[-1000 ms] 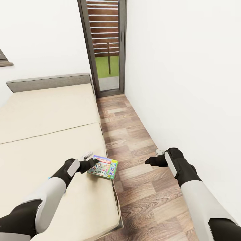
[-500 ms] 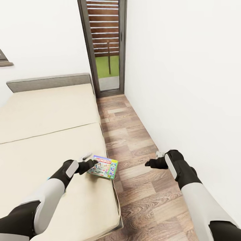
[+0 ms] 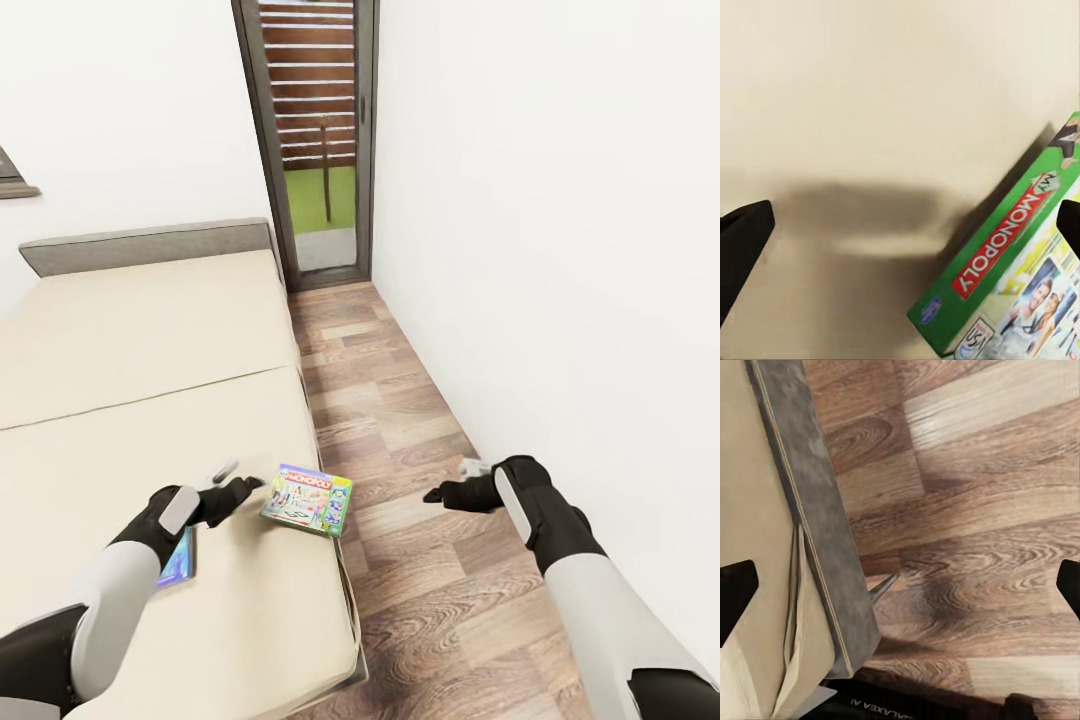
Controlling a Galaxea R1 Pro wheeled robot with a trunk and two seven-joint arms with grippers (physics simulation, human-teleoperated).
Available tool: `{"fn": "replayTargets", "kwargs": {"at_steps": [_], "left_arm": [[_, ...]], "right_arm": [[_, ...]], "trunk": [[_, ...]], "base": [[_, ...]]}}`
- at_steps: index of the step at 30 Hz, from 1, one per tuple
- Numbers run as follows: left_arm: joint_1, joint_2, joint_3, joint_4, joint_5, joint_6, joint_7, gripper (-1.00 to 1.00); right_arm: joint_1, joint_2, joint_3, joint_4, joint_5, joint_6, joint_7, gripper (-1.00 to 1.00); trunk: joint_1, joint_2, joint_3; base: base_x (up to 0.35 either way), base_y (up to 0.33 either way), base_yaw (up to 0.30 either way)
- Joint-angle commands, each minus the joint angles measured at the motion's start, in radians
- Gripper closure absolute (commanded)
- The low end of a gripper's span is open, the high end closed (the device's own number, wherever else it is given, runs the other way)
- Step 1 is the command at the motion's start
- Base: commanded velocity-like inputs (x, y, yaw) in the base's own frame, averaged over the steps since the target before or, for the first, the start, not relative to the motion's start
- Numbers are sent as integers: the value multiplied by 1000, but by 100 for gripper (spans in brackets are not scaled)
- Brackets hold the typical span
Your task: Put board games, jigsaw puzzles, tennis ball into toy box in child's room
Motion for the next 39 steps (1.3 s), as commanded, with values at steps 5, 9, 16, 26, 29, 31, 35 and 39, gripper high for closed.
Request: {"fn": "replayTargets", "kwargs": {"at_steps": [5, 9, 16, 26, 29, 31, 35, 39], "left_arm": [[4, 12, 27, -5, -6, 13, -10, -100], [7, 18, 38, -32, -2, 27, -14, -100], [31, 21, 46, -118, 5, 80, -17, -100], [120, -4, 40, -369, 58, 154, -17, -100], [152, -19, 38, -465, 70, 178, -15, -100], [168, -29, 37, -515, 75, 191, -13, -100], [197, -47, 35, -607, 80, 216, -10, -100], [227, -72, 34, -721, 85, 254, -5, -100]], "right_arm": [[1, -4, -1, 18, -6, -50, 75, -100], [2, -8, -1, 42, -8, -101, 142, -100], [2, -19, -1, 63, -13, -140, 313, -100], [2, -42, -2, 77, -15, -158, 527, -100], [2, -46, -9, 82, -16, -159, 550, -100], [2, -46, -21, 90, -16, -160, 559, -100], [0, -44, -67, 117, -18, -164, 568, -100], [-6, -40, -178, 180, -16, -171, 553, -100]], "trunk": [[0, 0, -1], [0, 0, -1], [0, 0, -1], [0, 0, -1], [0, 0, -1], [0, 0, -1], [0, 0, -1], [0, 0, -1]], "base": [[0, 0, 0], [0, 0, 0], [0, 0, 0], [0, 0, 0], [0, 0, 0], [0, 0, 0], [0, 0, 0], [0, 0, 0]]}}
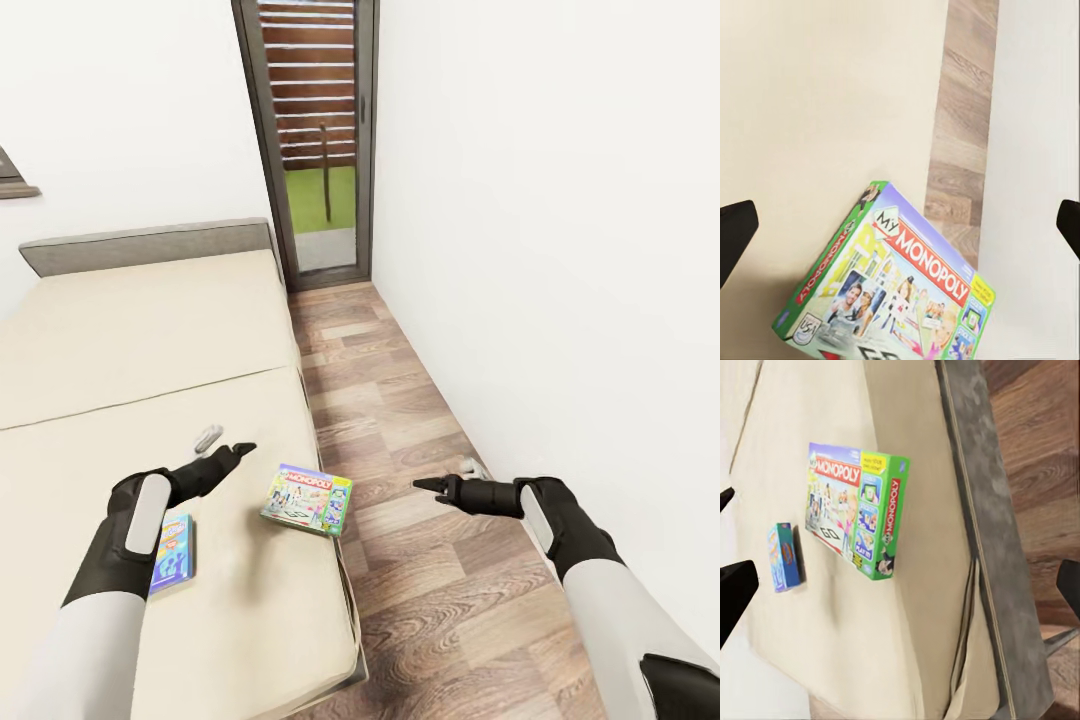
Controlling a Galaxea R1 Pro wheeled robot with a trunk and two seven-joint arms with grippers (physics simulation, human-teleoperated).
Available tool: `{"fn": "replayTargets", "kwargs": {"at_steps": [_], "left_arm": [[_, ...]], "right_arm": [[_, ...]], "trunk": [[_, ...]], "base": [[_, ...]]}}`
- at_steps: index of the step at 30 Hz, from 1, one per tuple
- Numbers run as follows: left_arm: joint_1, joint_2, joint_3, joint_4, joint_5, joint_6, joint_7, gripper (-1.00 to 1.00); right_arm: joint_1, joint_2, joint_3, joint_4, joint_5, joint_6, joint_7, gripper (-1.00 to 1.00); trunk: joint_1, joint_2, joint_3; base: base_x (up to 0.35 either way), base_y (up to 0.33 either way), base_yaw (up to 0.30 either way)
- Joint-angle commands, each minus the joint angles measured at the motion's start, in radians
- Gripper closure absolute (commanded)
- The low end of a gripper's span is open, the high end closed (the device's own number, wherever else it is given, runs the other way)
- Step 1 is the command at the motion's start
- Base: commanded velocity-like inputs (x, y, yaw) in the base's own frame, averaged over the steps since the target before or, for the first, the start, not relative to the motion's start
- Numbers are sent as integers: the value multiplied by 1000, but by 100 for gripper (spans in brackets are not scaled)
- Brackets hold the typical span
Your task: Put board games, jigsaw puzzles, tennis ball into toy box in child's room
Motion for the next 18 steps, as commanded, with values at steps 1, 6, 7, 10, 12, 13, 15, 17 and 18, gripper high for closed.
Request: {"fn": "replayTargets", "kwargs": {"at_steps": [1, 6, 7, 10, 12, 13, 15, 17, 18], "left_arm": [[0, -1, 2, -1, -4, 6, -5, -100], [14, -22, 0, -73, -1, 58, -2, -100], [17, -32, -1, -88, 0, 79, 0, -100], [19, -55, -2, -116, 0, 120, 9, -100], [20, -67, -3, -130, 0, 137, 17, -100], [21, -77, -4, -146, 1, 151, 28, -100], [21, -85, -4, -161, 2, 163, 42, -100], [22, -92, -5, -177, 2, 173, 59, -100], [23, -97, -5, -194, 4, 183, 76, -100]], "right_arm": [[-1, 0, -2, 1, -8, 8, -2, -100], [-9, 0, -104, 79, -8, 4, -45, -100], [-14, 0, -129, 104, -9, 4, -56, -100], [-25, -2, -165, 147, -9, 3, -71, -100], [-30, -1, -177, 163, -10, 3, -75, -100], [-35, 0, -187, 175, -10, 3, -76, -100], [-39, 0, -195, 186, -10, 4, -72, -100], [-41, 1, -201, 193, -10, 3, -63, -100], [-43, 2, -205, 200, -10, 3, -47, -100]], "trunk": [[0, 0, -1], [0, 0, -1], [0, 0, -1], [0, 0, -1], [0, 0, -1], [0, 0, -1], [0, 0, -1], [0, 0, -1], [0, 0, -1]], "base": [[0, 0, 0], [0, 0, 0], [0, 0, 0], [0, 0, 0], [0, 0, 0], [0, 0, 0], [0, 0, 0], [0, 0, 0], [0, 0, 0]]}}
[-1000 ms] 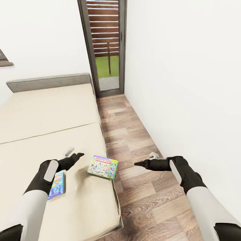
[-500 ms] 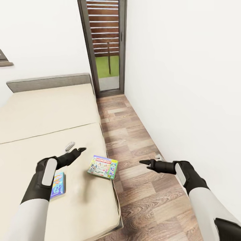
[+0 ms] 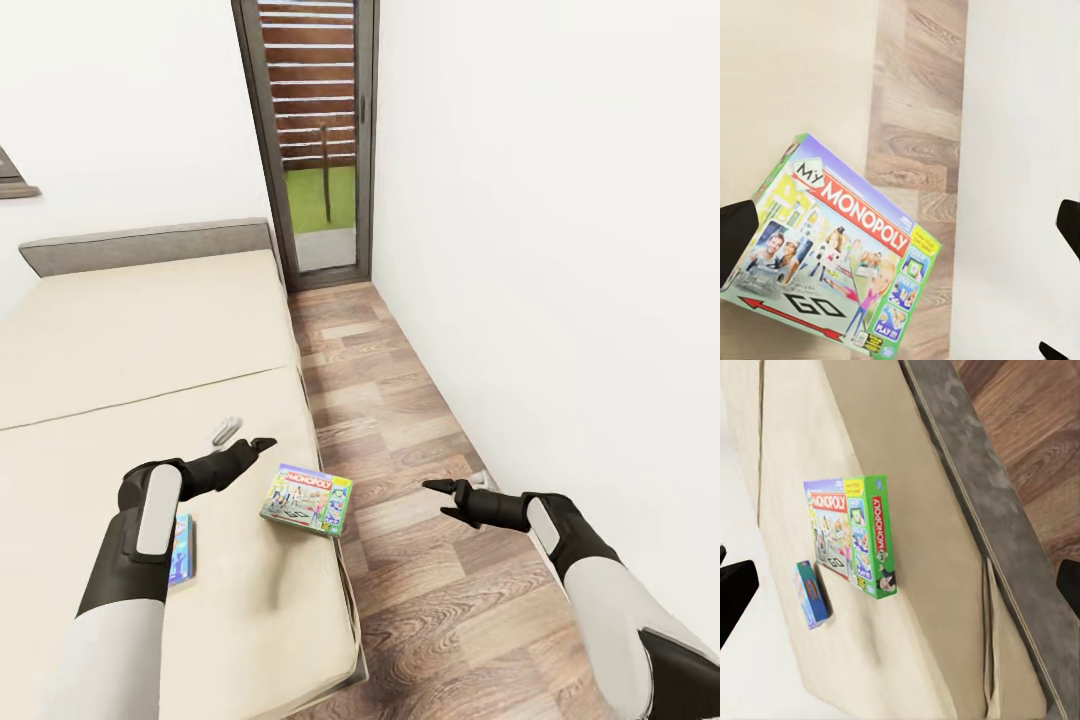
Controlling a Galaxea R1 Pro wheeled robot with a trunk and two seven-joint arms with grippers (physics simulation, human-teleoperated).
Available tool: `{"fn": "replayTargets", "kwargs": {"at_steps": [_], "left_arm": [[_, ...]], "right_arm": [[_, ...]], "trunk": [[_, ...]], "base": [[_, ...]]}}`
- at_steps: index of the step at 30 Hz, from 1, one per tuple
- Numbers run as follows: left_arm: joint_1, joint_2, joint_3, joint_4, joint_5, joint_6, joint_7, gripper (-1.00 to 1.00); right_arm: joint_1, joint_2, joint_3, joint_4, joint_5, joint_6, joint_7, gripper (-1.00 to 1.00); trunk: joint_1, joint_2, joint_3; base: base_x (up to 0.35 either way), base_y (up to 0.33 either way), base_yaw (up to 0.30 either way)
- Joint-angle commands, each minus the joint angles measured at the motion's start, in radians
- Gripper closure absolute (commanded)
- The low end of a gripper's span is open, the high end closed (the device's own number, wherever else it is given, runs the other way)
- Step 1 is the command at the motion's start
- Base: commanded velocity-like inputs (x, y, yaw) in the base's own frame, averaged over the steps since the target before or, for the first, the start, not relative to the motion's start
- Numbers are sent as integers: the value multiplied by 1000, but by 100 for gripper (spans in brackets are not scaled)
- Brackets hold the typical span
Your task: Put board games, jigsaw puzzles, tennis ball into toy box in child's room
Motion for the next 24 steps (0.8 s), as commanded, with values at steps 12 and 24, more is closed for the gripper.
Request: {"fn": "replayTargets", "kwargs": {"at_steps": [12, 24], "left_arm": [[26, -8, 0, -128, 88, 48, 72, -100], [42, -6, -12, -172, 161, 58, 91, -100]], "right_arm": [[-4, -1, -7, 16, 2, 3, 190, -100], [-1, -8, 48, 1, 5, 2, 297, -100]], "trunk": [[8, -14, -7], [54, -98, -45]], "base": [[0, 0, 0], [0, 0, 0]]}}
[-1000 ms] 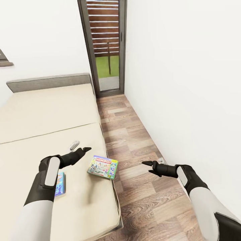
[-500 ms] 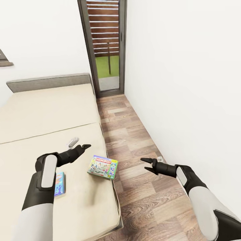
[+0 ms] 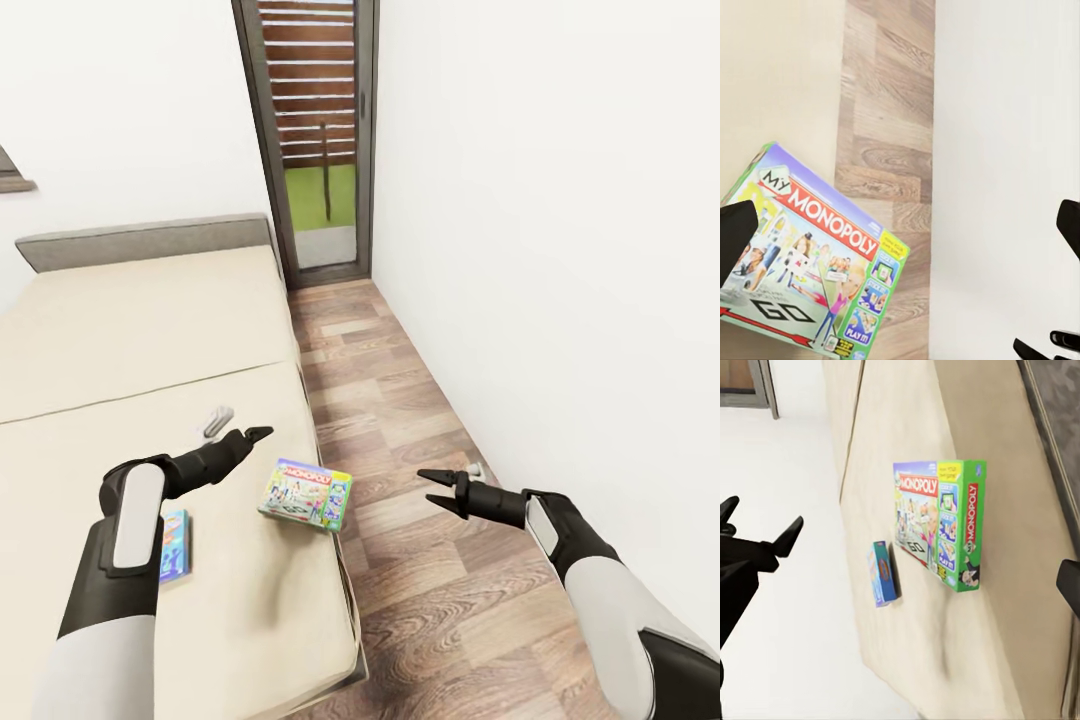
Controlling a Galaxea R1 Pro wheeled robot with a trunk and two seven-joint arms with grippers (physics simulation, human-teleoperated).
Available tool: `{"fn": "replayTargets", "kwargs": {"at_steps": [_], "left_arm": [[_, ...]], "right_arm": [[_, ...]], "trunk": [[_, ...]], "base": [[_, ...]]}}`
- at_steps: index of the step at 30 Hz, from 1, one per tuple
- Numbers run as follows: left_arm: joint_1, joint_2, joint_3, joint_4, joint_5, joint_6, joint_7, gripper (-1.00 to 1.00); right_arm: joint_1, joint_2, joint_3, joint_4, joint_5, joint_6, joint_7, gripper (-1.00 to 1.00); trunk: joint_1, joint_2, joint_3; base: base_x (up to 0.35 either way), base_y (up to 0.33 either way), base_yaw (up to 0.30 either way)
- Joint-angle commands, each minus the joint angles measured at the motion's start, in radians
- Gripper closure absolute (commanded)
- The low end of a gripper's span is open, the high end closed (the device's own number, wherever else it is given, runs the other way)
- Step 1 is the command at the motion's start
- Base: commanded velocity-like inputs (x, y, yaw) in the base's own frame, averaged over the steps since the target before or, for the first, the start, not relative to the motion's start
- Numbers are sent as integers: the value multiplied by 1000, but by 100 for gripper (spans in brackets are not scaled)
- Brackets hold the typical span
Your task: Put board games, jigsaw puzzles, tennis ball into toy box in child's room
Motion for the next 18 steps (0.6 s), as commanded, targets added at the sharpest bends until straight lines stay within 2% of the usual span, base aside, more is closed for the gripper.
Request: {"fn": "replayTargets", "kwargs": {"at_steps": [1, 18], "left_arm": [[-1, -1, 2, -1, 11, 5, 10, -100], [1, 1, 0, -6, 23, 8, 13, -100]], "right_arm": [[-1, 0, -1, 0, -3, 6, 1, -100], [0, -1, 21, -11, -3, 15, 14, -100]], "trunk": [[4, -8, -4], [69, -127, -57]], "base": [[0, 0, 0], [0, 0, 0]]}}
